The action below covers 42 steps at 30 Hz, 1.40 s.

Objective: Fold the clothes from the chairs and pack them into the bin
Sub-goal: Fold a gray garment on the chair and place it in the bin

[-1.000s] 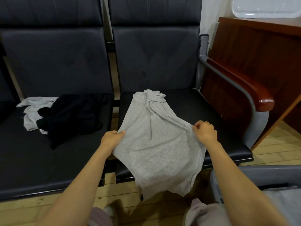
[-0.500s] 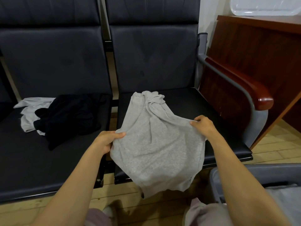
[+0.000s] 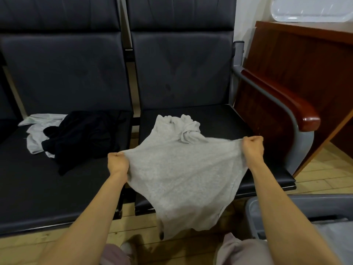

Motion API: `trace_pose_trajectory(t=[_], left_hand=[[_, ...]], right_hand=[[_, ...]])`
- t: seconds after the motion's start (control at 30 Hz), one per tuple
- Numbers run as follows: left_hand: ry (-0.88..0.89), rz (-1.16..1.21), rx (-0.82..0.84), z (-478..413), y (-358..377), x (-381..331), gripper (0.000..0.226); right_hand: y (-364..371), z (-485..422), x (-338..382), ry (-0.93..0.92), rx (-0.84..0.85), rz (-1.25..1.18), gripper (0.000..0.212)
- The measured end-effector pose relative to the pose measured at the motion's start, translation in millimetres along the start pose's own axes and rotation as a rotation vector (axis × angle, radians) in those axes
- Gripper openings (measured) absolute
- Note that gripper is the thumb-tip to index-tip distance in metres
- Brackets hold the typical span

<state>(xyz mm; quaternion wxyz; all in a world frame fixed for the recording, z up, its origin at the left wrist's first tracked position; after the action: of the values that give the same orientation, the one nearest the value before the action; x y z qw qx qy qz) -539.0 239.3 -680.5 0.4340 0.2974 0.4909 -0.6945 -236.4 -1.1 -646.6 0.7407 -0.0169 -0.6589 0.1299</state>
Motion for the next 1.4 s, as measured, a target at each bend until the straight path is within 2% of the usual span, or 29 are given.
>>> trace_pose_trajectory(t=[0.13, 0.2, 0.27, 0.3, 0.37, 0.5, 0.6, 0.67, 0.77, 0.83, 0.93, 1.0, 1.07, 1.17, 1.27, 1.33, 1.4], left_hand=[[0.093, -0.178, 0.194, 3.7, 11.5, -1.6, 0.034], [0.118, -0.189, 0.282, 7.2, 11.7, -4.8, 0.043], [0.2, -0.203, 0.307, 8.7, 8.2, -4.8, 0.058], [0.254, -0.224, 0.304, 10.8, 5.8, -5.1, 0.058], [0.295, -0.204, 0.277, 14.0, 3.6, -6.3, 0.042], [0.005, 0.109, 0.341, 18.2, -4.0, -5.4, 0.027], [-0.075, 0.16, 0.438, 22.0, -8.0, -4.8, 0.015], [-0.079, 0.141, 0.45, 20.4, -5.0, -2.6, 0.02], [-0.048, 0.156, 0.398, 13.9, -1.0, 1.7, 0.019], [-0.024, 0.138, 0.375, 8.2, -0.2, 4.1, 0.019], [-0.001, 0.147, 0.374, 10.1, -0.3, 2.4, 0.022], [0.029, 0.161, 0.339, 10.6, -1.3, 0.4, 0.023], [0.054, 0.146, 0.346, 10.6, -2.2, 0.3, 0.02], [0.08, 0.079, 0.432, 15.2, -1.1, 1.8, 0.017], [0.071, 0.067, 0.489, 17.9, -1.6, 0.3, 0.029], [0.02, 0.153, 0.601, 19.3, -4.1, -4.5, 0.041], [-0.01, 0.216, 0.706, 26.4, -7.6, -12.9, 0.046]], right_hand=[[6.6, -2.1, -7.8, 0.082, 0.387, 0.405, 0.028], [7.1, -1.7, -5.1, 0.054, 0.445, 0.533, 0.02], [6.0, -0.8, -4.5, 0.001, 0.441, 0.635, 0.01], [5.9, -0.1, -5.5, -0.011, 0.432, 0.654, 0.009], [5.2, 2.7, -7.5, 0.043, 0.389, 0.551, 0.018], [-2.3, 2.5, -8.2, 0.289, 0.286, 0.148, 0.05], [-6.1, 0.9, -10.0, 0.358, 0.346, 0.157, 0.068], [-5.4, 0.0, -14.3, 0.319, 0.369, 0.285, 0.054], [-0.1, -1.8, -14.4, 0.154, 0.382, 0.396, 0.024], [0.9, -1.4, -10.5, 0.074, 0.391, 0.424, 0.028], [-1.6, -0.1, -5.1, 0.081, 0.486, 0.444, 0.038], [-3.2, 1.2, -4.1, 0.087, 0.573, 0.464, 0.031], [-1.8, 1.7, -4.4, 0.01, 0.529, 0.402, 0.019], [0.1, 2.8, -3.1, -0.088, 0.316, 0.244, 0.025], [-1.0, 5.5, -2.2, -0.092, 0.214, 0.134, 0.023], [-3.1, 9.2, 0.9, -0.078, 0.241, 0.052, 0.019], [-3.5, 16.8, 8.2, 0.041, 0.381, -0.048, 0.03]])
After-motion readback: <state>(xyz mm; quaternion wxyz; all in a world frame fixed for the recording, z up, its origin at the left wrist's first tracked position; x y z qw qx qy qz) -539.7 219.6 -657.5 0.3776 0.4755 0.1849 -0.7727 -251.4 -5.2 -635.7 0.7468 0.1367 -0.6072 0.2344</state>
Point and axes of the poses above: each hand's wrist, its own z-axis away from the middle knuckle, its own y-axis out of the palm, x = y × z, the point moved 2 cm from there along -z, towards the middle knuckle, and after that the axes turned 7 degrees about -z, right-handed, at the moved point
